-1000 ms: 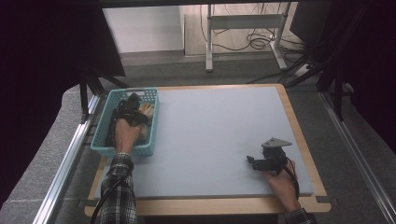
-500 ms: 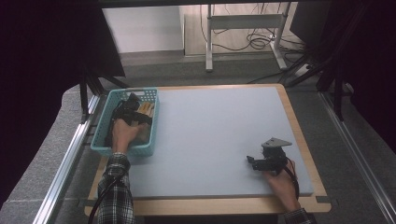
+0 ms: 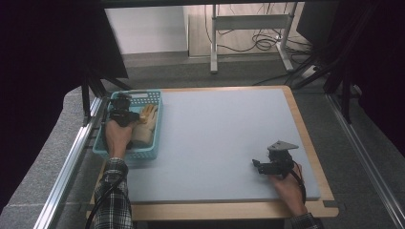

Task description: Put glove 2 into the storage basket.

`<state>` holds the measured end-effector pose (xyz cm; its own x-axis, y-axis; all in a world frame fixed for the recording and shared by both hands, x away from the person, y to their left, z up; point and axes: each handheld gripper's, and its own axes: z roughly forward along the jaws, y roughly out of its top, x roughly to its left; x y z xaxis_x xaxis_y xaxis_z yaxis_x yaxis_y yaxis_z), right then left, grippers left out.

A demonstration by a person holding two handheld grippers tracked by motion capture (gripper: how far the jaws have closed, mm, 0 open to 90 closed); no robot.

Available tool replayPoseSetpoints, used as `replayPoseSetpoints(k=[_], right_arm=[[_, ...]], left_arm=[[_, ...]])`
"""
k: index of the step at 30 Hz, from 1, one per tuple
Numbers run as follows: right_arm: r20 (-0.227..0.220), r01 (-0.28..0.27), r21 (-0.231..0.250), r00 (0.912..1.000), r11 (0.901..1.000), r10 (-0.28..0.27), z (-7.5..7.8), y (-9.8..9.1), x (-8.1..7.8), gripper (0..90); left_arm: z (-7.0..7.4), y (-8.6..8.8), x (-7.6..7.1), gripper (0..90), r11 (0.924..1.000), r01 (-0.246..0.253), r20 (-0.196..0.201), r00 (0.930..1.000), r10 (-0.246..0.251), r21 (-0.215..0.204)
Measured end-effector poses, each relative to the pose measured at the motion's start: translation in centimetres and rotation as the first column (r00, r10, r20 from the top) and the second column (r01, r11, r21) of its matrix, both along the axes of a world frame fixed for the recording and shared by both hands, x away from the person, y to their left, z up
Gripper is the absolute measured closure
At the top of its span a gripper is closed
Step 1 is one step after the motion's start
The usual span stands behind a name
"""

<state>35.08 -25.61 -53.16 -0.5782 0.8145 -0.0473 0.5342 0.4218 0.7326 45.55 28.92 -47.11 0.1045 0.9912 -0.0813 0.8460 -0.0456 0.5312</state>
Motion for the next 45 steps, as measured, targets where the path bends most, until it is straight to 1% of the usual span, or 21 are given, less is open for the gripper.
replayPoseSetpoints(k=[1,4,5,7,9,13,15,18,19,21,23,26,28,30,34,40,42,45], right_arm=[[0.0,0.0,0.0,1.0,1.0,0.0,0.0,0.0,0.0,16.7],[0.0,0.0,0.0,1.0,1.0,0.0,0.0,0.0,0.0,16.7],[0.0,0.0,0.0,1.0,1.0,0.0,0.0,0.0,0.0,16.7],[0.0,0.0,0.0,1.0,1.0,0.0,0.0,0.0,0.0,16.7],[0.0,0.0,0.0,1.0,1.0,0.0,0.0,0.0,0.0,16.7],[0.0,0.001,0.0,1.0,1.0,-0.001,0.0,0.0,0.0,16.7],[0.0,0.0,-0.001,1.0,1.0,0.0,0.0,0.0,0.0,16.7],[0.0,0.0,-0.001,1.0,1.0,0.0,0.0,0.0,0.0,16.7],[0.0,0.0,0.0,1.0,1.0,0.0,0.0,0.0,0.0,16.7],[0.0,0.0,-0.001,1.0,1.0,0.0,0.0,0.0,0.0,16.7],[0.0,0.0,0.0,1.0,1.0,0.0,0.0,0.0,0.0,16.7],[0.0,0.0,-0.001,1.0,1.0,0.0,0.0,0.0,0.0,16.7],[0.0,0.0,-0.001,1.0,1.0,0.0,0.0,0.0,0.0,16.7],[0.0,0.0,-0.001,1.0,1.0,0.0,0.0,0.0,0.0,16.7],[0.001,0.0,-0.001,1.0,1.0,0.0,0.0,0.0,0.0,16.7],[0.001,0.0,-0.001,1.0,1.0,0.0,0.0,0.0,0.0,16.7],[0.001,0.0,-0.001,1.0,1.0,0.0,0.0,0.0,0.0,16.7],[0.001,0.0,-0.001,1.0,1.0,0.0,0.0,0.0,0.0,16.7]], left_arm=[[-0.4,-0.1,0.2,80.7,0.9999,0.001,-0.022,0.9998,0.0,0.016],[-1.0,-0.4,0.7,85.7,0.9993,0.006,-0.064,0.998,-0.003,0.038],[-1.4,-0.8,1.0,86.0,0.9991,0.015,-0.088,0.9961,-0.012,0.039],[-1.7,-1.3,1.3,86.3,0.9991,0.031,-0.109,0.9936,-0.028,0.03],[-1.9,-1.9,1.5,87.2,0.9986,0.04,-0.112,0.9931,-0.036,0.034],[-1.7,-2.7,1.5,89.0,0.9987,0.051,-0.107,0.993,-0.051,0.001],[-1.7,-2.8,1.5,89.1,0.9979,0.064,-0.105,0.9924,-0.065,-0.008],[-1.9,-2.6,1.3,89.2,0.9974,0.06,-0.102,0.9928,-0.064,-0.04],[-2.0,-2.3,1.2,89.2,0.9961,0.055,-0.095,0.9936,-0.062,-0.069],[-2.1,-2.0,1.1,89.1,0.9941,0.053,-0.091,0.994,-0.061,-0.095],[-2.1,-1.7,1.0,88.4,0.9933,0.052,-0.088,0.9942,-0.062,-0.103],[-2.0,-1.4,0.9,82.6,0.9955,0.054,-0.078,0.9951,-0.06,-0.078],[-1.9,-1.4,0.8,76.7,0.9978,0.051,-0.071,0.9961,-0.053,-0.043],[-1.8,-1.3,0.7,70.6,0.9985,0.053,-0.062,0.9966,-0.054,-0.011],[-1.6,-1.0,0.5,63.1,0.9992,0.038,-0.037,0.9986,-0.037,0.013],[-1.2,-0.4,0.0,52.7,0.9995,0.022,-0.014,0.9997,-0.021,0.023],[-1.1,-0.2,-0.2,48.7,0.9998,0.014,-0.001,0.9999,-0.014,0.016],[-1.0,0.3,-0.5,42.5,0.9999,0.008,0.018,0.9998,-0.008,-0.006]])
